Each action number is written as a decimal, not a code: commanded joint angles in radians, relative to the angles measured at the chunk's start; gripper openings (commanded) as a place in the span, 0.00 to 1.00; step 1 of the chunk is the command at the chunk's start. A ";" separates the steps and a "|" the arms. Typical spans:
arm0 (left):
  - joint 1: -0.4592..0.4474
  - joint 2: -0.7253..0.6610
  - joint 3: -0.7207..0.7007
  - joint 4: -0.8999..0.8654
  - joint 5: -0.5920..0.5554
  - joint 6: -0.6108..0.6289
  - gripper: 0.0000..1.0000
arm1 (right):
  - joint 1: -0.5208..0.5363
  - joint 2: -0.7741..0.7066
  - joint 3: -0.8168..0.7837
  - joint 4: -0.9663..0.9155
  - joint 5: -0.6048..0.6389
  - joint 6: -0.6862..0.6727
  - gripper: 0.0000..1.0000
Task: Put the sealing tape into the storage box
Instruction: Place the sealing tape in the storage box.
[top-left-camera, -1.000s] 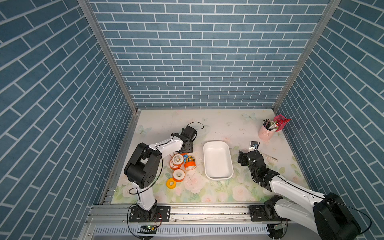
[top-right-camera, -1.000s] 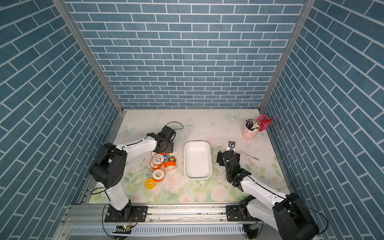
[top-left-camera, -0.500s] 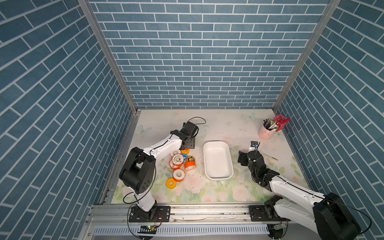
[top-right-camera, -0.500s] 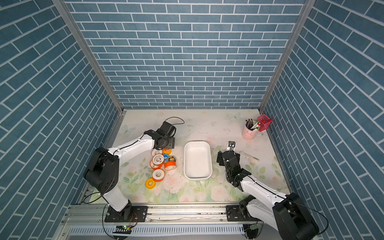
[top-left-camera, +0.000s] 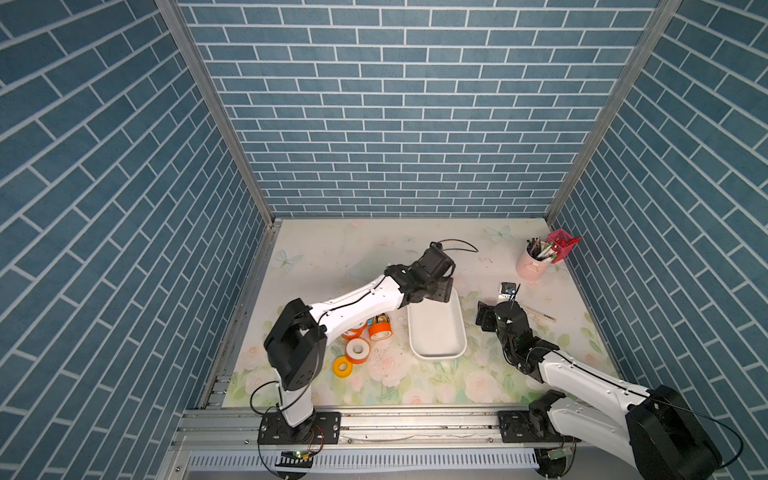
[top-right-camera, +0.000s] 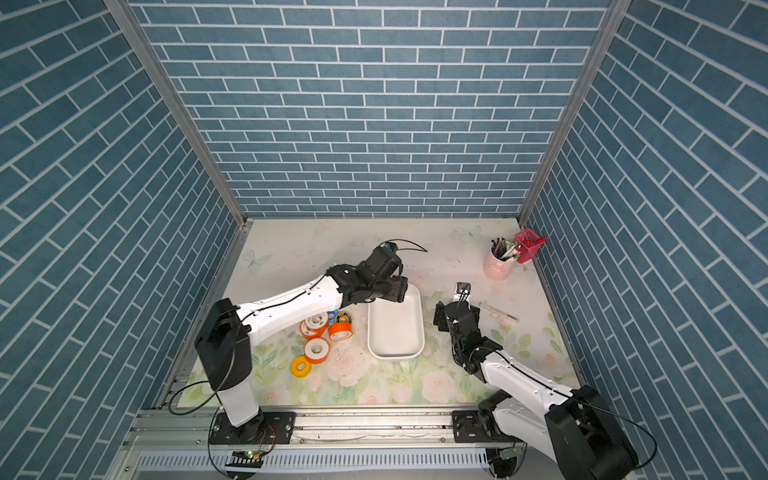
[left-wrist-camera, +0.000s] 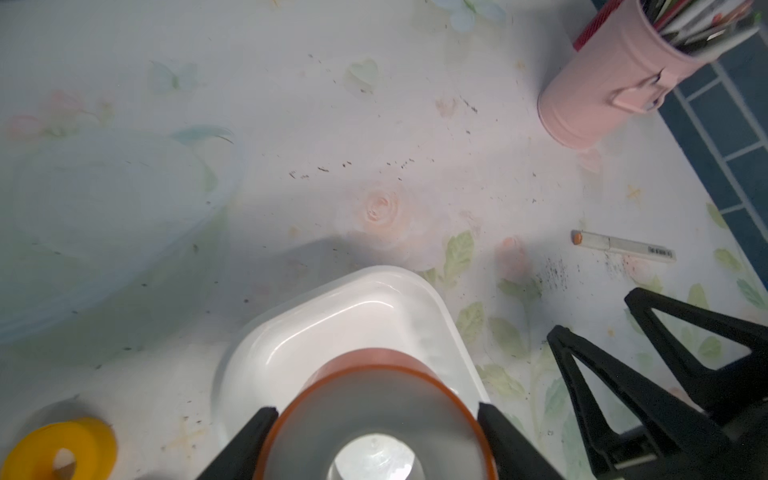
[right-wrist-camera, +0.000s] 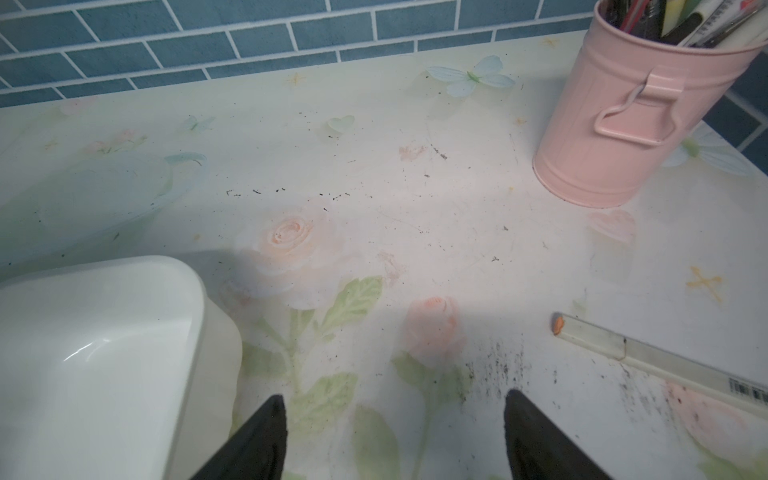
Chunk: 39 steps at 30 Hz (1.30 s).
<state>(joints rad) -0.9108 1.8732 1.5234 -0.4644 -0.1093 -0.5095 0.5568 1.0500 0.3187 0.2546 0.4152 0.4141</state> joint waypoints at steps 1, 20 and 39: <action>-0.020 0.085 0.033 0.025 0.024 -0.018 0.64 | -0.006 0.000 0.013 0.008 0.016 0.012 0.82; -0.020 0.264 0.060 0.075 -0.041 -0.040 0.76 | -0.008 -0.001 0.011 0.006 0.018 0.016 0.79; -0.022 0.048 -0.056 0.033 -0.052 -0.047 0.55 | -0.009 0.010 0.018 0.008 0.008 0.012 0.79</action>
<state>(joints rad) -0.9298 1.9884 1.5101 -0.4103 -0.1452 -0.5552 0.5522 1.0508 0.3187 0.2546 0.4152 0.4145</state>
